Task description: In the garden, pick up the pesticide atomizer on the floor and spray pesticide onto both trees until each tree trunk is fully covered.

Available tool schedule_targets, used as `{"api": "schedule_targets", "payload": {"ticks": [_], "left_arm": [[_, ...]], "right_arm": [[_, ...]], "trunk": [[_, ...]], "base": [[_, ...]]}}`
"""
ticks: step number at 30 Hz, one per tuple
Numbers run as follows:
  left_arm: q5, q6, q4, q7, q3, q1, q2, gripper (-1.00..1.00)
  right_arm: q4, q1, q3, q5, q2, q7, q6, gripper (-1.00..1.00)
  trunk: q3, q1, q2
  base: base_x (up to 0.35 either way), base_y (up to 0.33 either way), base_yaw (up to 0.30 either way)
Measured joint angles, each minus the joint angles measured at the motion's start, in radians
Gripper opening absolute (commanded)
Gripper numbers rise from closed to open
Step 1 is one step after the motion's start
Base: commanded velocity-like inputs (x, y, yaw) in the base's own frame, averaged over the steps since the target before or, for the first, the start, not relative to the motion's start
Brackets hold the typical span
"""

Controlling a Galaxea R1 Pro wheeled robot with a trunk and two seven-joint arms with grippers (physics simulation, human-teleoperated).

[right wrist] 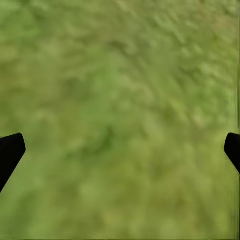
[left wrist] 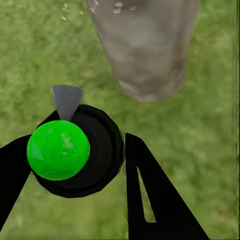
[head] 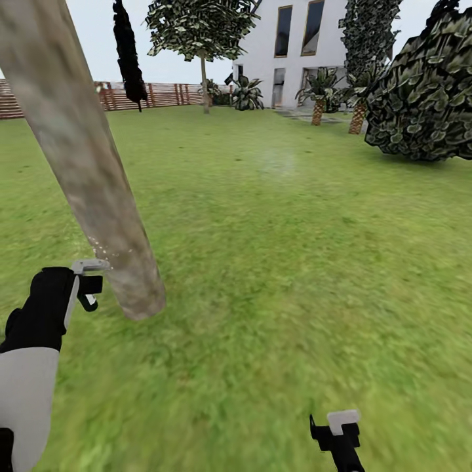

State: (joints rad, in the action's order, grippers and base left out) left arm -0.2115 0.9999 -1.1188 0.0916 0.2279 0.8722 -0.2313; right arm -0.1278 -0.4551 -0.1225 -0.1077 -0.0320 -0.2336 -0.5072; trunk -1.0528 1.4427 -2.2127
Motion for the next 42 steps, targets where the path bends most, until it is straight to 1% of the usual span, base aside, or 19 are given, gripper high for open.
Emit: {"api": "schedule_targets", "payload": {"ticks": [5, 13, 17, 18, 19, 20, 21, 23, 24, 26, 27, 30, 33, 35, 38, 39, 42], "left_arm": [[-0.003, -0.001, 0.0, 0.0, -0.002, -0.003, 0.003, -1.0], [0.0, 0.004, 0.004, 0.002, -0.003, -0.005, -0.003, -1.0], [-0.001, 0.011, 0.013, 0.004, -0.004, -0.007, -0.013, -1.0], [-0.008, 0.012, 0.013, 0.005, -0.003, -0.006, -0.026, -1.0], [-0.007, 0.013, 0.014, 0.005, -0.003, -0.002, -0.037, -1.0], [-0.002, 0.018, 0.022, 0.007, -0.004, 0.002, -0.042, -1.0], [0.002, 0.022, 0.033, 0.009, -0.009, -0.001, -0.043, -1.0], [0.002, 0.024, 0.042, 0.01, -0.034, -0.007, -0.045, -1.0], [0.002, 0.023, 0.044, 0.01, -0.04, -0.013, -0.045, -1.0], [0.002, 0.022, 0.041, 0.01, -0.044, -0.059, -0.04, -1.0], [0.001, 0.021, 0.042, 0.01, -0.044, -0.068, -0.038, -1.0], [0.002, 0.021, 0.044, 0.01, -0.042, -0.076, -0.04, -1.0], [0.001, 0.02, 0.045, 0.01, -0.041, -0.097, -0.04, -1.0], [0.001, 0.019, 0.046, 0.01, -0.04, -0.118, -0.039, -1.0], [0.005, 0.019, 0.05, 0.009, -0.04, -0.125, -0.034, -1.0], [0.005, 0.017, 0.064, 0.008, -0.04, -0.125, -0.029, -1.0], [0.007, 0.001, 0.179, 0.005, -0.035, -0.126, -0.022, -1.0]], "right_arm": [[0.001, 0.0, 0.0, 0.0, 0.0, 0.0, 0.0, 1.0], [0.001, 0.0, 0.0, 0.0, 0.0, 0.0, 0.0, 1.0], [0.001, 0.0, 0.0, 0.0, 0.0, 0.0, 0.0, 1.0], [0.001, 0.0, 0.0, 0.0, 0.0, 0.0, 0.0, 1.0], [0.001, 0.0, -0.001, 0.0, 0.0, 0.0, 0.0, 1.0], [0.001, 0.0, 0.0, 0.0, 0.0, 0.0, 0.0, 1.0], [0.001, 0.0, 0.0, 0.0, 0.0, 0.0, 0.0, 1.0], [0.001, 0.0, 0.0, 0.0, 0.0, 0.0, 0.0, 1.0], [0.001, 0.0, 0.0, 0.0, 0.0, 0.0, 0.0, 1.0], [0.001, 0.0, 0.0, 0.0, 0.0, 0.0, 0.0, 1.0], [0.001, 0.0, 0.0, 0.0, 0.0, 0.0, 0.0, 1.0], [0.001, 0.0, 0.0, 0.0, 0.0, 0.0, 0.0, 1.0], [0.002, 0.0, 0.0, 0.0, 0.0, 0.0, 0.0, 1.0], [0.001, 0.0, 0.0, 0.0, 0.0, 0.0, 0.0, 1.0], [0.001, 0.0, 0.0, 0.0, 0.0, 0.0, 0.0, 1.0], [0.001, 0.0, 0.0, 0.0, 0.0, 0.0, 0.0, 1.0], [0.001, 0.0, 0.0, -0.001, -0.001, 0.0, 0.0, 1.0]], "trunk": [[0.0, 0.0, 0.0], [0.0, 0.0, 0.0], [0.0, 0.0, 0.0], [0.0, 0.0, 0.0], [0.0, 0.0, 0.0], [0.0, 0.0, 0.0], [0.0, 0.0, 0.0], [0.0, 0.0, 0.0], [0.0, 0.0, 0.0], [0.0, 0.0, 0.0], [0.0, 0.0, 0.0], [0.0, 0.0, 0.0], [0.0, 0.0, 0.0], [0.0, 0.0, 0.0], [0.0, 0.001, 0.0], [0.0, 0.001, 0.0], [0.0, 0.0, 0.0]], "base": [[0.239, -0.178, 0.002], [0.245, -0.173, 0.0], [0.058, -0.037, 0.0], [0.005, -0.003, 0.0], [0.002, -0.001, 0.0], [0.0, 0.0, 0.0], [0.0, 0.0, 0.0], [0.0, 0.0, 0.0], [0.0, 0.0, 0.0], [0.022, -0.016, 0.0], [0.129, -0.088, 0.041], [0.187, -0.178, 0.217], [0.063, -0.238, 0.27], [-0.052, -0.262, 0.223], [-0.152, -0.253, 0.053], [-0.163, -0.251, 0.008], [-0.088, -0.259, 0.002]]}}
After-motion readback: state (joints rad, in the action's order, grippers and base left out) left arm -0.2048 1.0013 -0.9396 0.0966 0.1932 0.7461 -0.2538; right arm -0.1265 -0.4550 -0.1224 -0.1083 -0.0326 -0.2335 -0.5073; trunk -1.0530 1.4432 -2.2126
